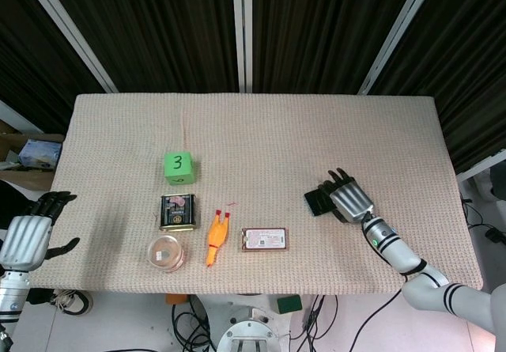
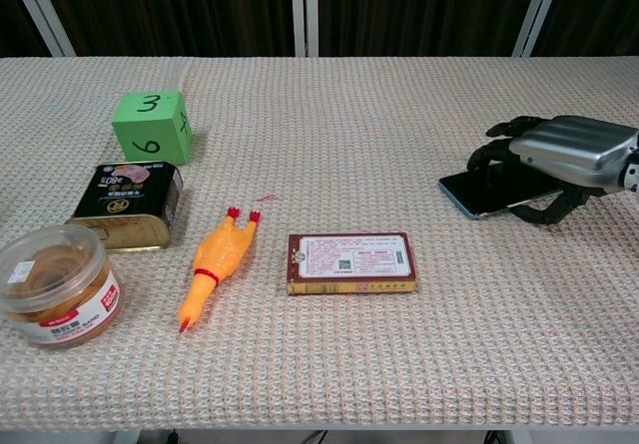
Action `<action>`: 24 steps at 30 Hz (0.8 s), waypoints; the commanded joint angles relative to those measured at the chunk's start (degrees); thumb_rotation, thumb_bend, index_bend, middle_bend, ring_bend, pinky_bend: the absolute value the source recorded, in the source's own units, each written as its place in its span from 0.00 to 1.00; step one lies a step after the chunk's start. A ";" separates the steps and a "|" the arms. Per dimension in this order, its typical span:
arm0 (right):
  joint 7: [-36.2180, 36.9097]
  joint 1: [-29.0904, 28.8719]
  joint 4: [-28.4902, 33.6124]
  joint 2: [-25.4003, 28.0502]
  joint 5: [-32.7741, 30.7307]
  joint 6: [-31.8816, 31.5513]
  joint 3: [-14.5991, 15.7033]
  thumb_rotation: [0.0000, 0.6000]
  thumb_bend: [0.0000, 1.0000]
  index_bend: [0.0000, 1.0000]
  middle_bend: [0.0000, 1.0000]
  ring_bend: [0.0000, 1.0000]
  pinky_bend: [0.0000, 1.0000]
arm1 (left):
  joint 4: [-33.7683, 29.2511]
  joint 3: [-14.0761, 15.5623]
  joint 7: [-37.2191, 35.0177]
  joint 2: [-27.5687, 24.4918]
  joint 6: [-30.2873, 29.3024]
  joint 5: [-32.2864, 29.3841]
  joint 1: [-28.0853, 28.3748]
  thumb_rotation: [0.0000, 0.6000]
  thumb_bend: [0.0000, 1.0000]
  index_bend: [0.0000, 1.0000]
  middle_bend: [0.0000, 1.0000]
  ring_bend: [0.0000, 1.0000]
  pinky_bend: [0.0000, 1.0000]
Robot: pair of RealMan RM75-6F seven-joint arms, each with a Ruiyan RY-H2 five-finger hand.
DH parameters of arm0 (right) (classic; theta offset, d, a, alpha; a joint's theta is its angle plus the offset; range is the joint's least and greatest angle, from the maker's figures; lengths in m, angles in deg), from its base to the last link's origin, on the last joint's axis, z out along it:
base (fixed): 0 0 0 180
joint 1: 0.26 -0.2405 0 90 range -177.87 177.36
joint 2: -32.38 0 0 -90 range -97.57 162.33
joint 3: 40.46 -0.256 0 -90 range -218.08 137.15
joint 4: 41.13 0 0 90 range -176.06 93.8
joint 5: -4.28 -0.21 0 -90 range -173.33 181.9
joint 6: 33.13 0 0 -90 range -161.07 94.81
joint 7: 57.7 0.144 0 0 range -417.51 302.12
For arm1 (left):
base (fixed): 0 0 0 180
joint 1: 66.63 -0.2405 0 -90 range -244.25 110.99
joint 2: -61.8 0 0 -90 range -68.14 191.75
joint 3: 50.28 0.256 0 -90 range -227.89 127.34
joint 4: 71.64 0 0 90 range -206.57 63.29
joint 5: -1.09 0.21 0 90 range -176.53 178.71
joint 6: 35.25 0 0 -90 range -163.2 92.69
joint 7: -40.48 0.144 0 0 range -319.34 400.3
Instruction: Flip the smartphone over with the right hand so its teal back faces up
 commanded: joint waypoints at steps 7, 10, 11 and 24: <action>2.30 -0.53 -1.98 -1.48 1.08 -2.53 -0.78 1.00 0.60 0.56 0.45 0.27 0.04 | 0.26 0.03 -0.41 -0.06 -0.06 -0.29 -0.24 1.00 0.11 0.22 0.19 0.15 0.34; 4.09 -0.53 -1.62 -1.06 1.39 -3.19 -0.86 1.00 0.68 0.57 0.46 0.33 0.07 | 0.43 0.00 -0.72 -0.02 -0.11 -0.21 -0.23 1.00 0.11 0.22 0.19 0.15 0.34; 4.99 -0.53 -1.53 -0.87 1.52 -3.47 -0.90 1.00 0.70 0.57 0.46 0.34 0.08 | 0.54 0.00 -0.86 0.03 -0.11 -0.14 -0.21 1.00 0.11 0.22 0.19 0.15 0.34; 8.27 -2.66 -0.62 1.61 2.68 -2.13 -0.88 1.00 0.92 0.68 0.55 0.48 0.26 | 1.20 -0.02 -1.53 0.41 0.41 -0.20 0.04 1.00 0.11 0.21 0.19 0.15 0.35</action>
